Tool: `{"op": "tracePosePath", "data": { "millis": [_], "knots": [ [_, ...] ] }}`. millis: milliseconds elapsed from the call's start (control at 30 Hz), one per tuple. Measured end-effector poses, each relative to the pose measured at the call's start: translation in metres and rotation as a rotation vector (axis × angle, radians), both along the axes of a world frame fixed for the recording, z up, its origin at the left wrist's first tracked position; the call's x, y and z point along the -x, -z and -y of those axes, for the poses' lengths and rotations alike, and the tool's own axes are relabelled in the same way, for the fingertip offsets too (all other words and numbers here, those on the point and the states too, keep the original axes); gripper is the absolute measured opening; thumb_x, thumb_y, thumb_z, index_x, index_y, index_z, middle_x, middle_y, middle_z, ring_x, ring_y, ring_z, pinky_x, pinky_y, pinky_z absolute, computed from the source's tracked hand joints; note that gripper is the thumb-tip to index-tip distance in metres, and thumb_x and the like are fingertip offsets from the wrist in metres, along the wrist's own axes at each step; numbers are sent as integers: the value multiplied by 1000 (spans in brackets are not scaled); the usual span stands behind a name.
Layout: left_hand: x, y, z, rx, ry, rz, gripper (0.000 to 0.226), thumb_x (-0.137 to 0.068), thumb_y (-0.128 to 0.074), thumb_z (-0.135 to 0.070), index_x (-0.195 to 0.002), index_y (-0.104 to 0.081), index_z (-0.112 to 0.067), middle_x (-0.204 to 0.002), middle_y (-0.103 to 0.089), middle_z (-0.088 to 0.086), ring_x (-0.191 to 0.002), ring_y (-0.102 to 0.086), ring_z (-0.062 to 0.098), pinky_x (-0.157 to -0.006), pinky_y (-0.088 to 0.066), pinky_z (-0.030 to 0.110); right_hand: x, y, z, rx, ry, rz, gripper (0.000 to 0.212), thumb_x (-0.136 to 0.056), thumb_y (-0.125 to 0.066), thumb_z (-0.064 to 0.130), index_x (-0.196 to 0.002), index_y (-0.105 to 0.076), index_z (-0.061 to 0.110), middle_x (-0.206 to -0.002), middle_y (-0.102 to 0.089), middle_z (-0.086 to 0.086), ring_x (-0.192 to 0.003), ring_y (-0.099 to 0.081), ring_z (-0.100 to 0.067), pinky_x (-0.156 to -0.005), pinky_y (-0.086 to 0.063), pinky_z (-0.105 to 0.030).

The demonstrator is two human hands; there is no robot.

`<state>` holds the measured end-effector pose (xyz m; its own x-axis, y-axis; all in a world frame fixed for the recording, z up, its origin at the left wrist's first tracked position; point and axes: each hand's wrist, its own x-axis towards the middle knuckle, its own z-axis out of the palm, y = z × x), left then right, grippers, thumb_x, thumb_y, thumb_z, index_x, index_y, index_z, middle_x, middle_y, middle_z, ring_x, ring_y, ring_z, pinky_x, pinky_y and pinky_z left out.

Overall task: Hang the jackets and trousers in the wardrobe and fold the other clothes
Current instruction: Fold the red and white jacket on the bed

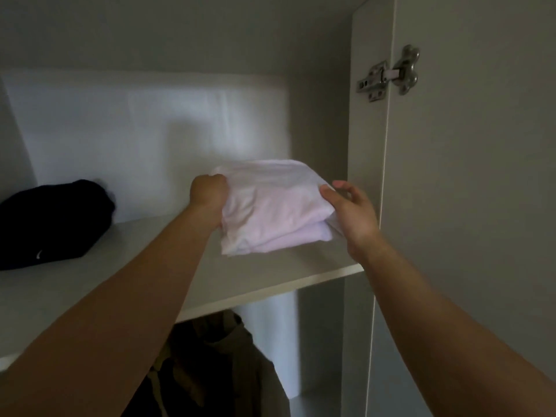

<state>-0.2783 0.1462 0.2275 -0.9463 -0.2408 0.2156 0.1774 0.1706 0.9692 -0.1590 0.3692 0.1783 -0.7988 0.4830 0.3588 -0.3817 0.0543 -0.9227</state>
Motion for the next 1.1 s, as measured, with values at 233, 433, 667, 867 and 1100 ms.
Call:
{"op": "tracePosePath", "data": {
  "millis": [233, 433, 667, 867, 1100],
  "knots": [
    [56, 53, -44, 800, -28, -81, 74, -98, -59, -29, -157, -18, -9, -155, -30, 20, -141, -35, 39, -114, -35, 48, 92, 19, -19, -1017, 197, 424, 52, -99, -52, 34, -145, -47, 10, -145, -49, -18, -131, -49, -37, -107, -44, -39],
    [66, 113, -64, 1038, 336, -163, 55, -109, -35, -33, -156, -27, -4, -163, -28, 15, -151, -24, 26, -122, -17, 34, 127, 46, -15, -1266, 181, 553, 47, -100, -38, 22, -146, -45, 15, -148, -46, -8, -137, -43, -28, -114, -35, -44],
    [69, 113, -64, 960, 372, -126, 59, -108, -33, -42, -158, -24, -12, -166, -21, 10, -153, -19, 23, -123, -15, 38, 120, 47, -7, -1301, 207, 650, 57, -99, -36, 22, -154, -28, 11, -159, -31, -10, -145, -30, -36, -116, -29, -47],
    [43, 101, -59, 974, 317, -197, 54, -106, -40, -40, -148, -44, -6, -155, -40, 20, -143, -37, 32, -117, -29, 43, 98, 31, 1, -1212, 200, 642, 54, -102, -38, 22, -152, -34, 4, -156, -33, -17, -144, -33, -35, -115, -34, -45],
    [-54, 54, -45, 711, 316, -603, 32, -95, -60, -20, -126, -66, -16, -129, -67, 3, -121, -58, 20, -104, -42, 29, 10, 23, 31, -613, 442, 220, 38, -105, -47, 35, -131, -65, 13, -125, -70, -13, -119, -62, -31, -97, -45, -31]
  ]
}}
